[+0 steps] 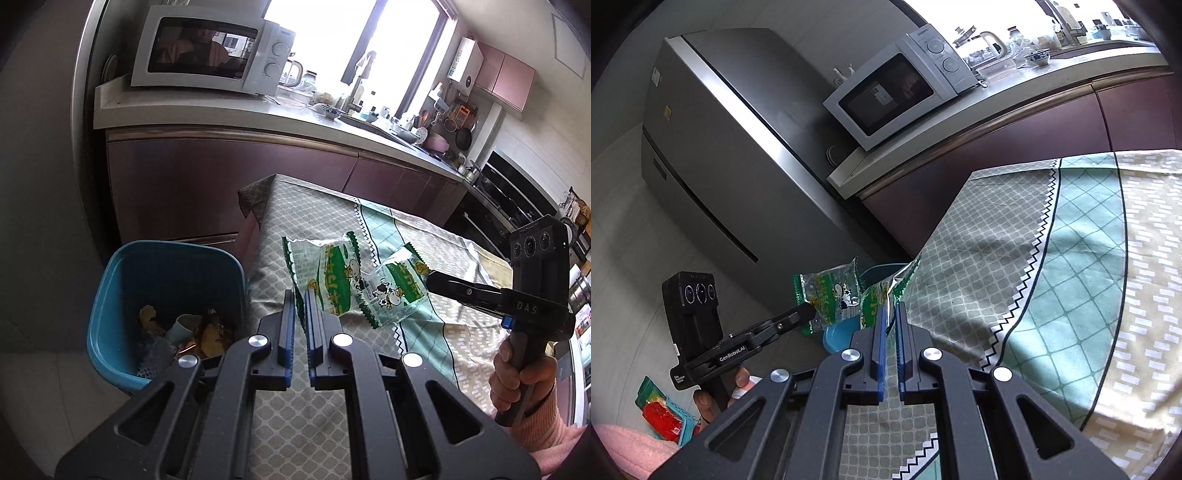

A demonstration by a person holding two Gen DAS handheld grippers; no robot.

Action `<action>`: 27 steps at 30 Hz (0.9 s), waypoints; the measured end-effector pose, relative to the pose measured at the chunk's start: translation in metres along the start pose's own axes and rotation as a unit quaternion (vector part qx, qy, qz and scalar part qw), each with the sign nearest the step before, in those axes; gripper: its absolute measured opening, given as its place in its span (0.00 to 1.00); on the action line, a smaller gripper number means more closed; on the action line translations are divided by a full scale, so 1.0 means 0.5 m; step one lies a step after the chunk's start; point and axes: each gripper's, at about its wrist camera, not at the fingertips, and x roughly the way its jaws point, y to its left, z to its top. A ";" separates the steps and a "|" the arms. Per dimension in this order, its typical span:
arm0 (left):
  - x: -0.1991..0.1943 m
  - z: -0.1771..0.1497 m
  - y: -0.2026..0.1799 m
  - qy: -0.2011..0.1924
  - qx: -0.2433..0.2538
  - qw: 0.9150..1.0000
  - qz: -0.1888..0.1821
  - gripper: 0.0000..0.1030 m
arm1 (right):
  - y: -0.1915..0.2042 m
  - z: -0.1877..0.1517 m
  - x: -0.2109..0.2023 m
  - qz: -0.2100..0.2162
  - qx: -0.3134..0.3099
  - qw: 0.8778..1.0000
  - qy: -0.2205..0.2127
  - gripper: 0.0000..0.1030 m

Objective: Collect trash
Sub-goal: 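Carry both packets to the teal bin and open both grippers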

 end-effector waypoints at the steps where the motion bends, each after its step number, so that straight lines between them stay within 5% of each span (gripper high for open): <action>1: -0.002 0.000 0.004 -0.002 -0.001 1.000 0.002 0.06 | 0.003 0.002 0.005 0.001 -0.001 1.000 0.002 0.04; 27: -0.049 -0.005 0.103 -0.020 -0.040 0.998 0.044 0.06 | 0.064 0.029 0.117 0.027 -0.026 0.998 0.042 0.04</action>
